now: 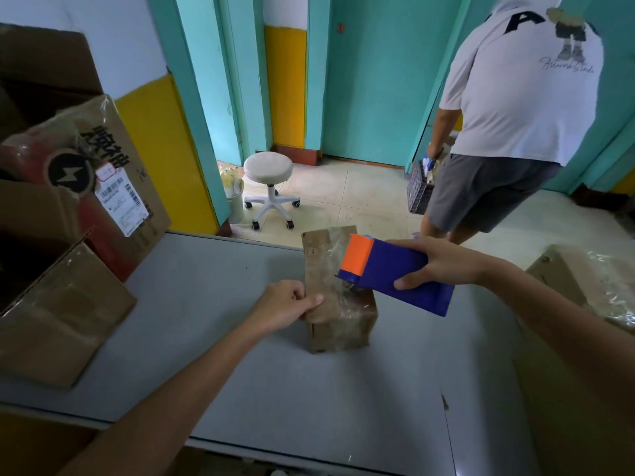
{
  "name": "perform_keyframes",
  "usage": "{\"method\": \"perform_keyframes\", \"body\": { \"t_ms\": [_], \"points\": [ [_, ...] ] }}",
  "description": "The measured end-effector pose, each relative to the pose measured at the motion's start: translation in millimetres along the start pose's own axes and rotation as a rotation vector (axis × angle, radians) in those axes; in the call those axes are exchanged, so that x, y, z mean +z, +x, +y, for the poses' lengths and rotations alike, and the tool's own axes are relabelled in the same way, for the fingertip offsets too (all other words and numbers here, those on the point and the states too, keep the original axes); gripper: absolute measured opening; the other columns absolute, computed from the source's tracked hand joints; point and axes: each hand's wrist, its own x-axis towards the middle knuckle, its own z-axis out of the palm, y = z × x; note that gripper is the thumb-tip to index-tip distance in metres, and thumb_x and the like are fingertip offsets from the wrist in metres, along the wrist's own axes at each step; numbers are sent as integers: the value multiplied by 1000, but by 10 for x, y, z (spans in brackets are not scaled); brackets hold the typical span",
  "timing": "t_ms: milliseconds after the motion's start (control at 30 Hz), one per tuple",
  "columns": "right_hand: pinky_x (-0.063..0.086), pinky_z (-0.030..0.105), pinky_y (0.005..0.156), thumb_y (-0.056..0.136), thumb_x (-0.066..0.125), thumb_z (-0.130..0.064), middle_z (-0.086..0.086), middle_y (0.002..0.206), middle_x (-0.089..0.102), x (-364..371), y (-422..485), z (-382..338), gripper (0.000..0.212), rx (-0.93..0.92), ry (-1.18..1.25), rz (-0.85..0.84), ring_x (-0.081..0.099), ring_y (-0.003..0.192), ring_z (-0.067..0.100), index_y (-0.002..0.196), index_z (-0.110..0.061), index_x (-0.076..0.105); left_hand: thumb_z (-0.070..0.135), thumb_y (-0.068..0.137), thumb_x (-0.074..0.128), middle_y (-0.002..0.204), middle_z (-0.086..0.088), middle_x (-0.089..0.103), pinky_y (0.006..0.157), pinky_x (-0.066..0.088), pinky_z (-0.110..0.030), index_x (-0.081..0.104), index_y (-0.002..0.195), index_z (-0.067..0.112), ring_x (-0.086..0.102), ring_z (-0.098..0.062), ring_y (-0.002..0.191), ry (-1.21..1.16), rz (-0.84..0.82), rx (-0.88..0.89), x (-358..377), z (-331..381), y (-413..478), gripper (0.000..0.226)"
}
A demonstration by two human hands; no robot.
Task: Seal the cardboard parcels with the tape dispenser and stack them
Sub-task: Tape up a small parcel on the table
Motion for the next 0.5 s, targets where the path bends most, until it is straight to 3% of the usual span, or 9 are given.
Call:
{"method": "perform_keyframes", "body": {
  "t_ms": [100, 167, 233, 267, 333, 400, 500],
  "points": [
    [53, 17, 63, 81, 70, -20, -3, 101, 66, -38, -87, -60, 52, -31, 26, -70, 66, 90, 17, 128, -17, 49, 58, 89, 44, 75, -1, 66, 73, 48, -30, 61, 76, 14, 63, -13, 73, 156, -72, -41, -179, -13, -31, 49],
    [51, 14, 61, 81, 71, -17, -7, 98, 65, -62, -124, -113, 54, -35, 49, -129, 67, 87, 9, 128, -16, 47, 59, 91, 34, 82, -6, 67, 74, 46, -32, 64, 86, 10, 64, -20, 80, 245, 111, -28, -297, 39, -49, 57],
    [51, 14, 63, 74, 74, -24, -9, 99, 64, -78, -155, -155, 59, -53, 51, -159, 65, 90, 4, 126, -18, 46, 50, 94, 37, 81, -4, 67, 74, 49, -32, 64, 84, 12, 64, -20, 80, 69, 283, 62, -402, 129, -70, 48],
    [52, 15, 64, 71, 71, -28, -9, 100, 64, -83, -169, -175, 60, -64, 52, -165, 65, 93, 5, 125, -19, 46, 45, 95, 40, 81, 0, 67, 72, 50, -29, 64, 84, 16, 64, -17, 81, -80, 256, 101, -427, 181, -72, 40],
    [52, 16, 66, 69, 67, -30, -11, 99, 66, -88, -204, -230, 60, -93, 56, -172, 65, 96, 8, 124, -18, 46, 43, 94, 41, 87, 3, 68, 71, 50, -23, 63, 90, 21, 65, -14, 84, -344, 23, 134, -416, 333, -117, 31],
    [52, 17, 68, 70, 67, -29, -14, 97, 67, -88, -234, -288, 61, -136, 50, -183, 65, 95, 10, 126, -16, 46, 50, 87, 42, 93, -1, 68, 72, 51, -22, 62, 99, 19, 65, -13, 84, -458, -186, 108, -352, 432, -176, 39],
    [52, 19, 69, 71, 66, -26, -18, 96, 66, -87, -291, -346, 62, -180, 59, -200, 66, 94, 10, 128, -14, 45, 47, 75, 48, 90, -3, 68, 66, 51, -18, 62, 101, 15, 65, -8, 77, -704, -302, 92, -312, 423, -222, 43]
  ]
}}
